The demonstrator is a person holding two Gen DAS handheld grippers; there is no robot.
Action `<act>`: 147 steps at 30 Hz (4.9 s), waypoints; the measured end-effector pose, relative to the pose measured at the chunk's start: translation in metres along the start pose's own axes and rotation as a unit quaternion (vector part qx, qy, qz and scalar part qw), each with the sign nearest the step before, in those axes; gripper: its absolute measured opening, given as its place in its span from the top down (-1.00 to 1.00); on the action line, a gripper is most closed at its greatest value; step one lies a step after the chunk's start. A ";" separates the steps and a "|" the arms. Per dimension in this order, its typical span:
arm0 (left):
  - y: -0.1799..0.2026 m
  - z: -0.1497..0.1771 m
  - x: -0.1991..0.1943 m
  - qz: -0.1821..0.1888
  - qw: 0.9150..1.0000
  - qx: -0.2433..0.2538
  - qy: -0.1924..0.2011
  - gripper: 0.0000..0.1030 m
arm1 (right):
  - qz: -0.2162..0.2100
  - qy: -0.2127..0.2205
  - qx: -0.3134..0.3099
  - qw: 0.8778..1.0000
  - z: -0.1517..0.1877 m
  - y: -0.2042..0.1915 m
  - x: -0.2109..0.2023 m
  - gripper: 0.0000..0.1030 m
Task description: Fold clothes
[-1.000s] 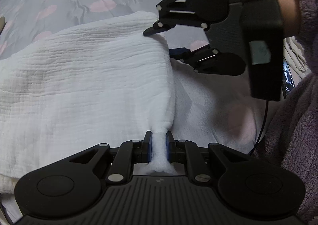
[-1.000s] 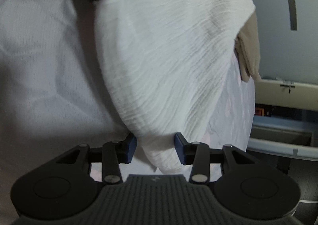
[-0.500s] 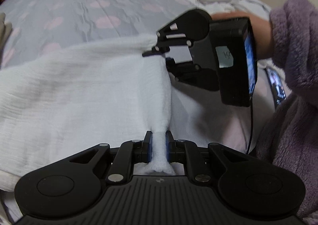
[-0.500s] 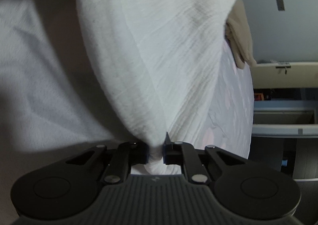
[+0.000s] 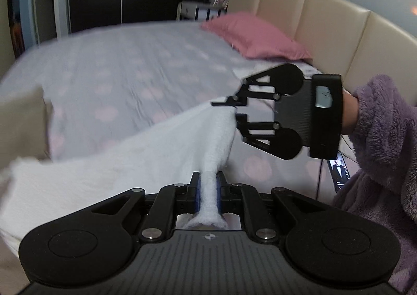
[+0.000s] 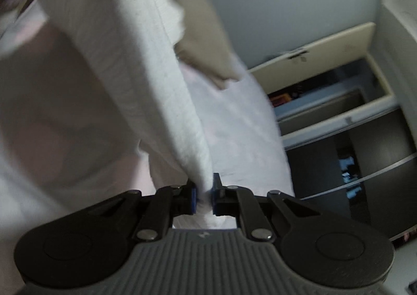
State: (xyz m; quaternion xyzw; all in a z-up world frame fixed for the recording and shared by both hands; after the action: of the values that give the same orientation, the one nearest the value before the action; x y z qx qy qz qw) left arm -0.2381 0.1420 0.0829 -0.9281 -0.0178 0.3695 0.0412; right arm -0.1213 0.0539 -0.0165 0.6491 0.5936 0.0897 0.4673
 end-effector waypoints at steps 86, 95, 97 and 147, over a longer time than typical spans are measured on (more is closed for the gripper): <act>0.048 -0.018 0.034 0.139 0.905 0.389 -0.101 0.88 | -0.131 -0.243 0.124 0.953 -0.028 0.007 -0.140 0.79; 0.009 -0.050 0.089 0.109 0.926 0.350 -0.089 0.88 | -0.105 -0.259 0.202 0.939 0.002 0.054 -0.081 0.77; -0.002 -0.056 0.106 0.102 0.932 0.336 -0.087 0.88 | -0.097 -0.259 0.220 0.935 0.009 0.063 -0.065 0.77; -0.047 -0.072 0.217 0.000 0.980 0.188 -0.056 0.24 | -0.024 -0.294 0.558 0.776 0.156 0.110 0.036 0.06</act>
State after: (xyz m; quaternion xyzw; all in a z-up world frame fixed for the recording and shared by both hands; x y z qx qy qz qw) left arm -0.0311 0.1983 -0.0091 -0.8816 0.0503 0.4176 0.2141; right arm 0.0690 0.0219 -0.0390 0.7764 0.3883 -0.4638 0.1771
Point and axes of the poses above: each gripper's, at about its wrist camera, not at the fingertips, and x roughly the way its jaws point, y to its right, z to its underside, the point moved 2 cm from there along x, roughly the way its jaws point, and after that the axes turned 14 degrees about x, right-handed, at the moved point
